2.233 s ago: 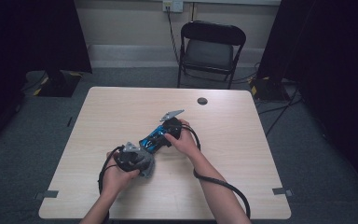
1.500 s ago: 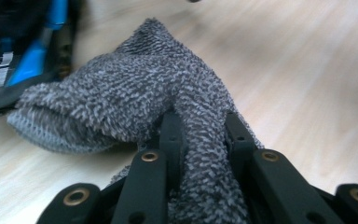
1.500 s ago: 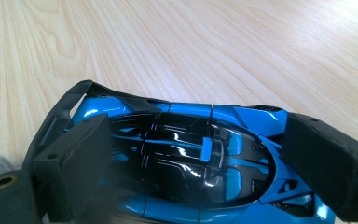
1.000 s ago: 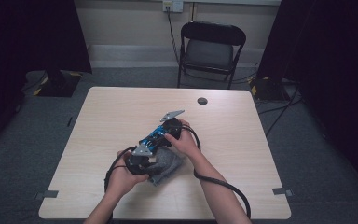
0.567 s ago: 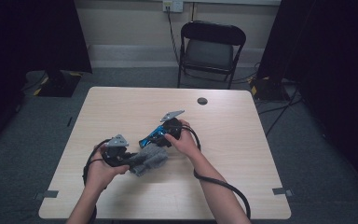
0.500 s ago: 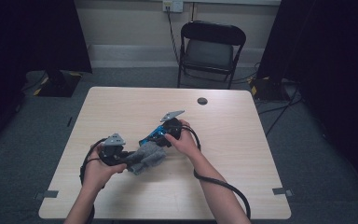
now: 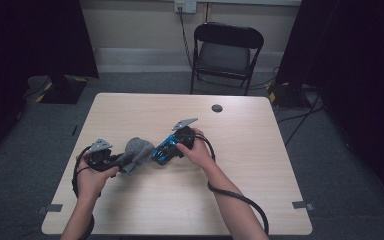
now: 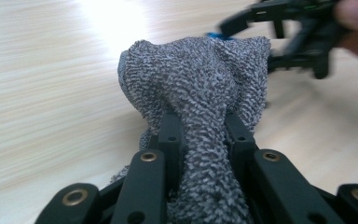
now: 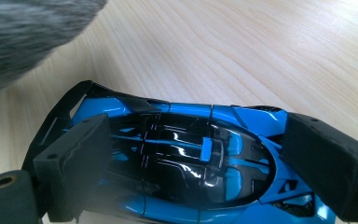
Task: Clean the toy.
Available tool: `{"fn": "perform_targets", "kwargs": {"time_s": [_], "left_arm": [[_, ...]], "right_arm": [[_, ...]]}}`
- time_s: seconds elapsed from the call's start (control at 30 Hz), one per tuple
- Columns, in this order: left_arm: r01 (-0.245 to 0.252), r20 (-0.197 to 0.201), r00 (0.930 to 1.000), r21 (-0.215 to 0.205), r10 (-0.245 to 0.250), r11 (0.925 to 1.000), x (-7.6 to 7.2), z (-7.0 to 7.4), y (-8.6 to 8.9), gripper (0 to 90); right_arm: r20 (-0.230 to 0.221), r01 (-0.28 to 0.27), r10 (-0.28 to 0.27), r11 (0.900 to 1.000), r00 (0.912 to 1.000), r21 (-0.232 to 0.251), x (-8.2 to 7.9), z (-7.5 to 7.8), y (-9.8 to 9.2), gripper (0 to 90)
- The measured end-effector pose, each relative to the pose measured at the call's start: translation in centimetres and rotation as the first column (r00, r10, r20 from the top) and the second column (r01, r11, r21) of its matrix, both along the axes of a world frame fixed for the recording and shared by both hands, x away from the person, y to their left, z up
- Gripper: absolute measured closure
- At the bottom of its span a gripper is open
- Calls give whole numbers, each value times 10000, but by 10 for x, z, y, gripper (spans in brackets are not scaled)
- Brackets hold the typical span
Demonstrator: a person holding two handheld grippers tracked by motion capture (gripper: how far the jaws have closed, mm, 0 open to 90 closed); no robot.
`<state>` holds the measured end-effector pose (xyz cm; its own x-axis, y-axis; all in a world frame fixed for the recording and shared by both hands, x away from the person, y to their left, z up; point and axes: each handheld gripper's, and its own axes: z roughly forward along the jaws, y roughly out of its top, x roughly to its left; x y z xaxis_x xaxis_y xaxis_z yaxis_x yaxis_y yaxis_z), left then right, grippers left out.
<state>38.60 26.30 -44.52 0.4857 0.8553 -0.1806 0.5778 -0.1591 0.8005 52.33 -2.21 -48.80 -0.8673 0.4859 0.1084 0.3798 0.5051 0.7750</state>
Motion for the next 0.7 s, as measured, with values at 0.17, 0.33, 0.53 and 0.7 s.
{"fn": "perform_targets", "kwargs": {"time_s": [0.17, 0.33, 0.53, 0.7], "left_arm": [[-684, -90, 9976, 299, 687, 9972, 8, -14, 8, 738], [-1072, -286, 9935, 804, 1098, 9910, 15, -23, 0, 734], [-583, -536, 9963, 1581, 675, 9857, 22, -32, -22, 730], [-84, -971, 9950, 1543, 236, 9880, 21, -34, -31, 732]], "right_arm": [[-8, -29, 29, 10000, 10000, -27, 0, 0, 0, 79], [38, -11, 11, 10000, 10000, 8, 0, 0, 0, 79], [24, -16, 16, 10000, 10000, 0, 0, 0, 0, 79], [39, -15, 15, 10000, 10000, 13, 0, 0, 0, 79]]}}
